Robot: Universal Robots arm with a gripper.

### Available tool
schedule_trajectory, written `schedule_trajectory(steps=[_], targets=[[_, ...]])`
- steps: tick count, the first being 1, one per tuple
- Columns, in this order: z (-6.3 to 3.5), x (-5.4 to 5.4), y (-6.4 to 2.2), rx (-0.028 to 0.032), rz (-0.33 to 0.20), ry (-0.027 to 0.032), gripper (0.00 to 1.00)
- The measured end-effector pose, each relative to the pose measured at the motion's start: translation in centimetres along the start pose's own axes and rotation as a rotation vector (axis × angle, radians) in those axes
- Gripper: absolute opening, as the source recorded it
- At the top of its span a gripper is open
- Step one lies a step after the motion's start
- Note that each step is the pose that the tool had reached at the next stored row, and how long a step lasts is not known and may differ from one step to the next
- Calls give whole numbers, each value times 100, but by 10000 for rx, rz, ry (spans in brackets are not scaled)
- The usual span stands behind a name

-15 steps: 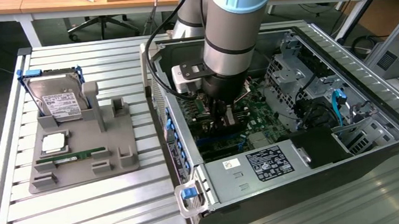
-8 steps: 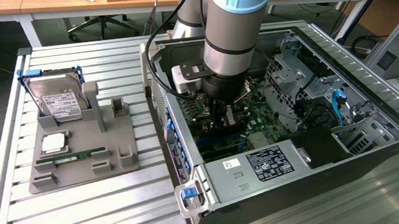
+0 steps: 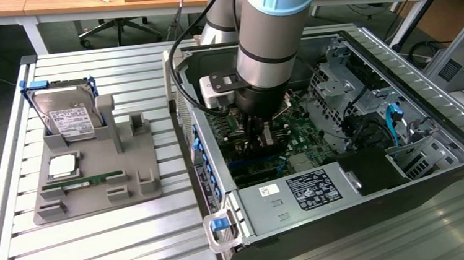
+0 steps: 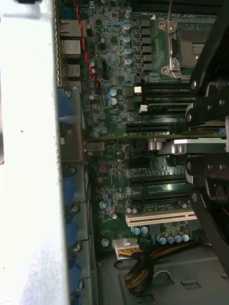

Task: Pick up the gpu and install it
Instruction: 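Insert the gpu into the slot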

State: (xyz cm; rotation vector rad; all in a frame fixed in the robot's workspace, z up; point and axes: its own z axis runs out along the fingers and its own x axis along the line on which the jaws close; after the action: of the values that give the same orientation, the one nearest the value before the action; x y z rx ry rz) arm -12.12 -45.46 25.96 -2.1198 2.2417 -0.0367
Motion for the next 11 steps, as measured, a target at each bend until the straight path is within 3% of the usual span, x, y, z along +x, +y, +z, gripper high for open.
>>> schedule_trajectory(steps=[11], targets=[[11,-2,-5,-4,-213,-18,27]])
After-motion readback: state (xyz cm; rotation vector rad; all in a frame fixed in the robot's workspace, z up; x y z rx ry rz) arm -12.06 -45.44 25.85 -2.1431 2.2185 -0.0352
